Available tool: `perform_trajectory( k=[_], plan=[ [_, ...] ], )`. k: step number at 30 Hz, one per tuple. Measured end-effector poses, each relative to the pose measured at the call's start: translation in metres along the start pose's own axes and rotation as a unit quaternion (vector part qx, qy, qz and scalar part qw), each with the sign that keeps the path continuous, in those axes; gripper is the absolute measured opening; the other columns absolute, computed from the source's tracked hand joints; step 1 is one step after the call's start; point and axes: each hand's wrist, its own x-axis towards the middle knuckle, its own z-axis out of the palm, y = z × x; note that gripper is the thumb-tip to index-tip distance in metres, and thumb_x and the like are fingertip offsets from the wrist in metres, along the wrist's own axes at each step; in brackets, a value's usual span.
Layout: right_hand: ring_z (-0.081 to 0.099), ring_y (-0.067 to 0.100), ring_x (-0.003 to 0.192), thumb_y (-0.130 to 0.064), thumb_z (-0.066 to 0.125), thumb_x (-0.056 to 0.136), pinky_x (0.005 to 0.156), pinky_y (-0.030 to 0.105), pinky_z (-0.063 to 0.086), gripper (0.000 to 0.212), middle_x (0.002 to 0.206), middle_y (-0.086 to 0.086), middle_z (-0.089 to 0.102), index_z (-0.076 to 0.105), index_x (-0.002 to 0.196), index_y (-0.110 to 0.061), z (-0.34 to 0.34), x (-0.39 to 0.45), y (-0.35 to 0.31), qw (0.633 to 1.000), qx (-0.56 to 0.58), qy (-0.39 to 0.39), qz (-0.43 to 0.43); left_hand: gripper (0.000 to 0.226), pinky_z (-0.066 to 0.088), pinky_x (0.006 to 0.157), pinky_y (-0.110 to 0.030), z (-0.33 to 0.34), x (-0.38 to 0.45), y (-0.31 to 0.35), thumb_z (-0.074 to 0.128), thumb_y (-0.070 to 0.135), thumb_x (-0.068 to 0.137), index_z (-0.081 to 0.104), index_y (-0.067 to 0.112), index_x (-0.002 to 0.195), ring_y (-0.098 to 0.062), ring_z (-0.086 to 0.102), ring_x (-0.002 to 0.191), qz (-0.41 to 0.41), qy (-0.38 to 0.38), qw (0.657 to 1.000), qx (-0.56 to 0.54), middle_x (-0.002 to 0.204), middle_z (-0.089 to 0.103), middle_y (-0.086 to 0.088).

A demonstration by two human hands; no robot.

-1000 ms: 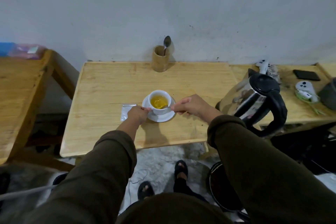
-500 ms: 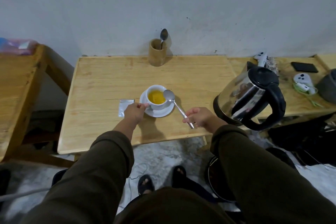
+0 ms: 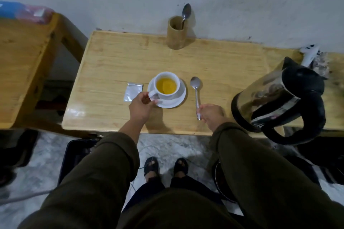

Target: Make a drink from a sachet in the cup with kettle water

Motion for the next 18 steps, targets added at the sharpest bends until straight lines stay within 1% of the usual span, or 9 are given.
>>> perform_trajectory(
  k=[2,6,9,10,11,13,15,17,18],
  plan=[
    [0.054,0.012,0.065,-0.007,0.063,0.082,0.080,0.031,0.052,0.029,0.071,-0.004,0.057,0.057,0.063,-0.028,0.000,0.009,0.001,1.000,0.003,-0.006,0.001,0.038,0.041,0.083,-0.020,0.006,-0.003,0.002,0.074,0.022,0.077,0.063,0.015,0.113,-0.014,0.062,0.096,-0.011,0.016,1.000,0.008,0.110,0.071,-0.003],
    [0.059,0.021,0.075,-0.011,0.067,0.078,0.086,0.039,0.054,0.025,0.078,0.001,0.061,0.058,0.061,-0.027,-0.001,0.022,0.004,1.000,-0.010,-0.009,0.002,0.039,0.036,0.081,-0.018,0.016,-0.008,0.005,0.073,0.023,0.079,0.062,0.012,0.114,-0.010,0.059,0.095,-0.025,0.043,0.998,0.029,0.113,0.070,-0.003],
    [0.061,0.023,0.079,-0.019,0.070,0.075,0.087,0.043,0.055,0.013,0.084,0.005,0.065,0.063,0.065,-0.024,-0.002,0.026,0.005,0.999,-0.027,-0.015,0.007,0.038,0.037,0.082,-0.018,0.020,-0.008,0.005,0.073,0.023,0.079,0.063,0.012,0.114,-0.016,0.064,0.106,-0.028,0.060,0.997,0.032,0.115,0.071,-0.004],
    [0.062,0.024,0.079,-0.021,0.071,0.075,0.086,0.043,0.055,0.009,0.084,0.007,0.065,0.065,0.069,-0.019,0.000,0.029,0.004,0.999,-0.042,-0.013,0.008,0.037,0.037,0.082,-0.018,0.020,-0.008,0.006,0.073,0.024,0.079,0.063,0.012,0.113,-0.018,0.064,0.108,-0.032,0.065,0.997,0.035,0.115,0.071,-0.004],
    [0.064,0.025,0.080,-0.024,0.072,0.076,0.086,0.043,0.057,0.014,0.084,0.009,0.067,0.065,0.071,-0.013,0.001,0.030,0.002,0.998,-0.065,-0.003,0.013,0.037,0.036,0.082,-0.018,0.021,-0.009,0.006,0.072,0.023,0.079,0.063,0.012,0.113,-0.017,0.064,0.109,-0.034,0.071,0.996,0.035,0.115,0.071,-0.004],
    [0.069,0.029,0.085,-0.028,0.074,0.075,0.085,0.042,0.058,0.025,0.089,0.013,0.072,0.064,0.070,-0.006,0.004,0.033,-0.002,0.991,-0.130,0.018,0.025,0.038,0.036,0.082,-0.018,0.024,-0.009,0.006,0.072,0.023,0.079,0.062,0.012,0.114,-0.018,0.063,0.108,-0.038,0.077,0.996,0.035,0.115,0.070,-0.005],
    [0.071,0.030,0.087,-0.026,0.077,0.071,0.083,0.043,0.059,0.025,0.091,0.015,0.073,0.067,0.071,-0.003,0.007,0.038,-0.004,0.985,-0.168,0.018,0.030,0.038,0.036,0.083,-0.019,0.026,-0.010,0.007,0.072,0.023,0.079,0.062,0.011,0.114,-0.019,0.063,0.109,-0.039,0.085,0.995,0.041,0.115,0.071,-0.006],
    [0.072,0.030,0.085,-0.022,0.079,0.069,0.081,0.043,0.059,0.024,0.089,0.015,0.074,0.065,0.066,-0.002,0.006,0.039,-0.005,0.984,-0.172,0.014,0.040,0.038,0.036,0.083,-0.019,0.027,-0.011,0.007,0.072,0.022,0.080,0.062,0.010,0.115,-0.020,0.063,0.109,-0.040,0.086,0.995,0.041,0.115,0.070,-0.007],
    [0.072,0.030,0.085,-0.022,0.079,0.069,0.081,0.043,0.060,0.025,0.089,0.016,0.074,0.066,0.068,-0.001,0.007,0.040,-0.004,0.984,-0.173,0.014,0.044,0.038,0.036,0.083,-0.019,0.027,-0.011,0.008,0.072,0.022,0.080,0.061,0.009,0.115,-0.020,0.063,0.109,-0.043,0.086,0.995,0.040,0.115,0.070,-0.007]
  ],
)
